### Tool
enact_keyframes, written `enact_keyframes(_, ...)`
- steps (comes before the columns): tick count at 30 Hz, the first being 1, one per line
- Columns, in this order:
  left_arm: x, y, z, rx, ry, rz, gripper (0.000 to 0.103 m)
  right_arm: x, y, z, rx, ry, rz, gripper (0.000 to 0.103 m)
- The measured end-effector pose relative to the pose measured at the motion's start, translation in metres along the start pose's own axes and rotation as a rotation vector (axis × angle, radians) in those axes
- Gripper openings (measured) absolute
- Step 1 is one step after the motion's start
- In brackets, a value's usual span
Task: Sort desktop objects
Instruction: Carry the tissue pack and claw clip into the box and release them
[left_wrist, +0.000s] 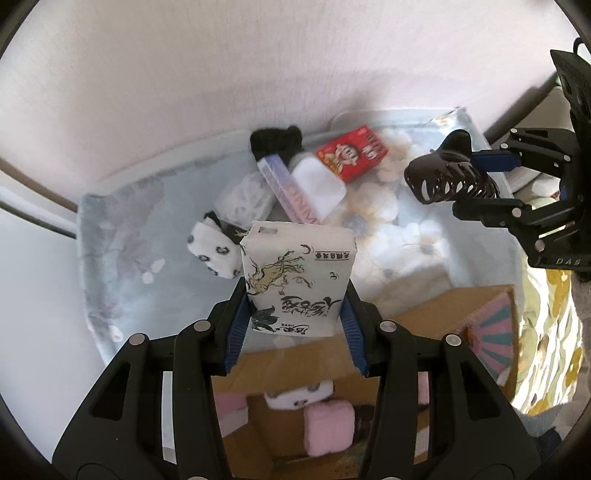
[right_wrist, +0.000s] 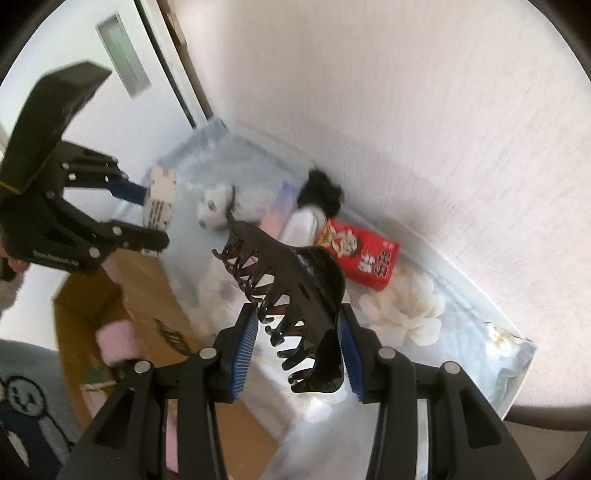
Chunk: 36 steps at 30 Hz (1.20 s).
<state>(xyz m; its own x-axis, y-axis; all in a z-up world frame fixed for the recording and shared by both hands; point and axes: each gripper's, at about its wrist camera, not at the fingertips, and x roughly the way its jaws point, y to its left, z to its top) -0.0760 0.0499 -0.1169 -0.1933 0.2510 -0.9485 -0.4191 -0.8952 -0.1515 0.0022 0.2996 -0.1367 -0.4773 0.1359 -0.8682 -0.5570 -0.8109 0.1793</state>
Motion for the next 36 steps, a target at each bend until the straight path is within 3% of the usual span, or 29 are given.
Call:
enact_keyframes(6,-0.029,0.001,-0.017,0.063,-0.058,0.003,0.043,-0.033,0.031,0.005,0.023,-0.059,-0.006,0.04)
enact_keyframes(8,-0.039,-0.004,-0.029,0.088,-0.07,0.005,0.043,-0.044,0.046,-0.001,0.024,-0.068,-0.013,0.04)
enact_keyframes(9,-0.043,-0.005,-0.034,0.02,-0.077,0.005,0.043,-0.048,0.055,-0.005,0.025,-0.069,-0.015,0.04)
enact_keyframes(16,-0.047,-0.019,-0.08,0.056,-0.088,-0.029,0.043,-0.052,0.102,-0.046,0.076,-0.054,-0.034,0.04)
enact_keyframes(25,0.004,-0.012,-0.134,-0.04,0.03,-0.131,0.043,-0.02,0.146,-0.09,0.204,-0.004,-0.015,0.04)
enact_keyframes(36,0.023,-0.018,-0.149,-0.023,0.098,-0.124,0.043,-0.003,0.15,-0.114,0.291,0.041,-0.038,0.04)
